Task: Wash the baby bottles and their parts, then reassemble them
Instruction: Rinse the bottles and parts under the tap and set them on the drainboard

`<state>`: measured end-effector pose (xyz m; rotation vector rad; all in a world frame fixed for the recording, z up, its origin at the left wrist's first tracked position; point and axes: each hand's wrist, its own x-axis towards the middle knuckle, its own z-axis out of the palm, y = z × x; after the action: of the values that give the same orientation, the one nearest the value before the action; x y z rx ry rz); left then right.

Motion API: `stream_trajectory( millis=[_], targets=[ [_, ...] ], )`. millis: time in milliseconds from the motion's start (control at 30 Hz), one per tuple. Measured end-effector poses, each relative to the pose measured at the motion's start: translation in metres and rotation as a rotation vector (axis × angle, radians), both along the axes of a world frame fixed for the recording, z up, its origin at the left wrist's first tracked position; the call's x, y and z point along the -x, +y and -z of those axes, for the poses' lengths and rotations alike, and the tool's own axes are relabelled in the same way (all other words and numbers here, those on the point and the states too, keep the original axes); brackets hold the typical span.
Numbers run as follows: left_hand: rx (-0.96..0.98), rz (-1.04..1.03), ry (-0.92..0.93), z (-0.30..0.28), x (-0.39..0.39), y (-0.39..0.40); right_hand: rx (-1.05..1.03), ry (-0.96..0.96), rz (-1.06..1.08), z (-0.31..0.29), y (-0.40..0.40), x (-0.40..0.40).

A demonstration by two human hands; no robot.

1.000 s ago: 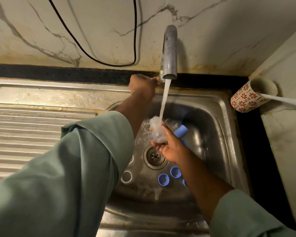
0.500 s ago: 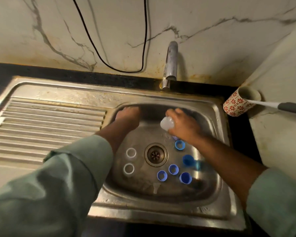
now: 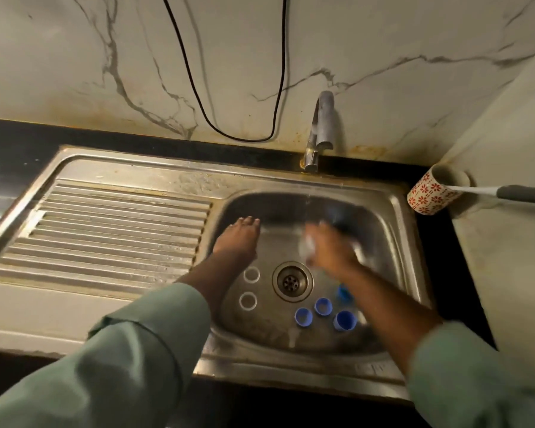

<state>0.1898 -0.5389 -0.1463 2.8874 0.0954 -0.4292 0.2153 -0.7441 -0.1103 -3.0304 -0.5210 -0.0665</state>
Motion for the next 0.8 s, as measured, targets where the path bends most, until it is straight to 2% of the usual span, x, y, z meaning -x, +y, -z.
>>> stream_trajectory(
  millis=[33, 67, 133, 200, 233, 267, 300, 367, 400, 433, 467, 500, 533, 567, 600, 633, 700, 800],
  targets=[
    [0.016, 0.019, 0.001, 0.003, -0.001, -0.008, 0.024, 0.253, 0.002, 0.024, -0.002, 0.011],
    [0.021, 0.032, -0.002, 0.007, -0.001, -0.017, -0.032, 0.375, 0.015, 0.033, -0.008, 0.017],
    [0.029, 0.049, -0.032, 0.012, -0.003, -0.029, -0.206, 0.252, 0.036, 0.024, -0.015, 0.001],
    [0.057, 0.069, -0.010, 0.018, -0.003, -0.036, -0.369, -0.039, 0.018, 0.006, -0.017, -0.015],
    [0.061, 0.056, -0.025, 0.021, -0.003, -0.037, -0.435, -0.118, 0.057, -0.001, -0.016, -0.019],
    [0.055, 0.049, -0.023, 0.021, -0.003, -0.036, -0.447, -0.109, 0.063, -0.003, -0.014, -0.019],
    [0.053, 0.045, -0.010, 0.020, -0.003, -0.034, -0.373, 0.005, 0.053, 0.000, -0.010, -0.016],
    [0.031, 0.047, 0.016, 0.019, 0.000, -0.024, -0.087, 0.322, 0.016, 0.016, -0.007, 0.001],
    [0.007, 0.044, 0.010, 0.018, -0.001, -0.016, -0.057, 0.286, 0.012, 0.020, -0.002, 0.005],
    [-0.010, 0.037, 0.004, 0.016, -0.002, -0.007, -0.189, 0.111, 0.014, 0.017, 0.004, 0.000],
    [-0.023, 0.028, 0.016, 0.014, -0.001, 0.001, -0.319, 0.037, 0.021, 0.011, 0.010, -0.003],
    [-0.037, 0.028, 0.033, 0.010, 0.001, 0.011, -0.264, 0.055, 0.042, 0.003, 0.015, -0.003],
    [-0.055, 0.031, 0.046, 0.007, 0.004, 0.019, -0.081, 0.123, 0.057, -0.010, 0.021, -0.002],
    [-0.074, 0.036, 0.054, 0.002, 0.008, 0.029, -0.038, 0.279, 0.121, -0.010, 0.026, -0.001],
    [-0.085, 0.038, 0.056, -0.003, 0.009, 0.040, 0.042, 0.389, 0.074, -0.007, 0.028, 0.000],
    [-0.098, 0.033, 0.046, -0.007, 0.009, 0.051, 0.035, 0.475, 0.029, -0.012, 0.037, 0.004],
    [-0.124, 0.024, 0.010, -0.014, 0.006, 0.085, -0.257, 0.303, 0.013, -0.028, 0.061, -0.006],
    [-0.196, -0.015, 0.054, -0.025, 0.009, 0.141, -0.423, 0.196, -0.158, -0.049, 0.117, -0.001]
  ],
)
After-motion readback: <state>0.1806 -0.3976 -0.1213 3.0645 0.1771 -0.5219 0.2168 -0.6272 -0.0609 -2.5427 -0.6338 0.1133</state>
